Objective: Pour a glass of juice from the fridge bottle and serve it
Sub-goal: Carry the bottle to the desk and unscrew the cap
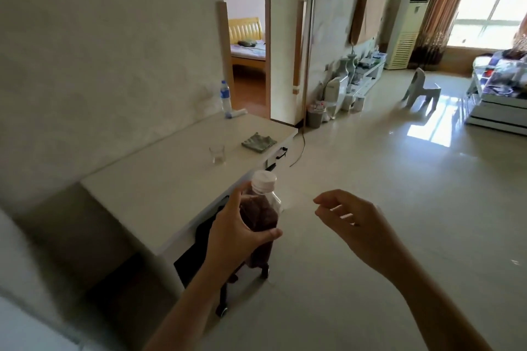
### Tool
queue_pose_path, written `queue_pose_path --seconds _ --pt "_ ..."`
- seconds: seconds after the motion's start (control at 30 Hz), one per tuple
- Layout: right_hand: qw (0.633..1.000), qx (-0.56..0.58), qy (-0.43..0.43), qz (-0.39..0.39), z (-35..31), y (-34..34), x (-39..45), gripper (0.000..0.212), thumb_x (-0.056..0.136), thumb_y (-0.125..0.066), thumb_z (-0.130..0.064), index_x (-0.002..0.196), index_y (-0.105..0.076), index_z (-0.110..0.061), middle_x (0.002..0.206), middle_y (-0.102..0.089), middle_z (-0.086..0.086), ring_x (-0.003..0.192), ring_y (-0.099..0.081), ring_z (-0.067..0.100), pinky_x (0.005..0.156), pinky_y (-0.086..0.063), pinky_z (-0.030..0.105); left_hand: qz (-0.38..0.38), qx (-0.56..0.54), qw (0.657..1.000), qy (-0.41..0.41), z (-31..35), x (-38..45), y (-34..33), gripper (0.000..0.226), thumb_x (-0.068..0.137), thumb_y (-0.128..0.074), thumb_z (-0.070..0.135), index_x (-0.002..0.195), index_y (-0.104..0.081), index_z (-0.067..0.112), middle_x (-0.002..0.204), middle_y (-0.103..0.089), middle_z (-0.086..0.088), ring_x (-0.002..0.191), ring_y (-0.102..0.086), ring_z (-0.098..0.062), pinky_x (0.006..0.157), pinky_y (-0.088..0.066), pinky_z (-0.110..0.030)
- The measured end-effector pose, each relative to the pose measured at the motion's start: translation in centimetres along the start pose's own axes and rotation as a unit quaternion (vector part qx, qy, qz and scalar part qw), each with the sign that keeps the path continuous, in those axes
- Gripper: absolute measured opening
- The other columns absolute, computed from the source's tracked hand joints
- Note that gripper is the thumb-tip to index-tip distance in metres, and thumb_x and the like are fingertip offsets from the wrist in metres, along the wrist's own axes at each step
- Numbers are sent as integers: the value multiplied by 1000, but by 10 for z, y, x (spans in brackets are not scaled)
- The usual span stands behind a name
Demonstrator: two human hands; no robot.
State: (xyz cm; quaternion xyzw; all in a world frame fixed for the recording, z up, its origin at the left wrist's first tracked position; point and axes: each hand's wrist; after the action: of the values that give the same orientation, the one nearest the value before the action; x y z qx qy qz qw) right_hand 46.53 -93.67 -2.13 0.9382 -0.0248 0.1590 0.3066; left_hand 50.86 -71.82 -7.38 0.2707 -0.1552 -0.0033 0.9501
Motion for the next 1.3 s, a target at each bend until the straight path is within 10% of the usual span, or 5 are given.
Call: queue_pose_path --seconds 0.3,0.67,0.9,1.3 --pt "988 18 79 -132 99 -13 205 13 88 -58 -30 96 -62 -39 82 -64 -24 78 -60 -6 59 -45 10 107 67 989 76 -43 137 -51 98 52 -92 35 134 -38 26 124 -61 1 109 -61 -19 93 -53 -43" --pt "933 21 223 -283 114 -79 408 19 80 -47 -50 99 -52 -49 87 -60 -26 83 -58 -7 73 -55 28 213 120 953 179 -95 263 -52 103 50 -85 55 135 -28 44 129 -59 4 114 -59 -19 94 -52 -45" --pt "912 35 258 -317 122 -143 510 23 83 -52 -46 106 -51 -46 93 -61 -23 77 -61 -4 70 -56 30 251 158 935 193 -148 339 -33 98 45 -83 57 126 -28 54 104 -54 24 98 -62 -14 83 -54 -39" --pt "863 -22 366 -348 103 -227 628 52 79 -32 -73 118 -44 -42 89 -53 -24 74 -55 -8 62 -42 15 254 277 905 201 -190 436 -6 100 51 -82 60 134 -27 45 118 -63 9 103 -61 -12 82 -41 -20"
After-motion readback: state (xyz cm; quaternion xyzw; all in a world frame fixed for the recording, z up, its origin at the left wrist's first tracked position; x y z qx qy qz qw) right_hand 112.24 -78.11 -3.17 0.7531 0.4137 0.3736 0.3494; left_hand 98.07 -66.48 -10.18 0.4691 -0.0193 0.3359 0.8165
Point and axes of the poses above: each hand's wrist, its own x-axis towards the middle knuckle, its own y-axis out of the back of the hand, z = x × y
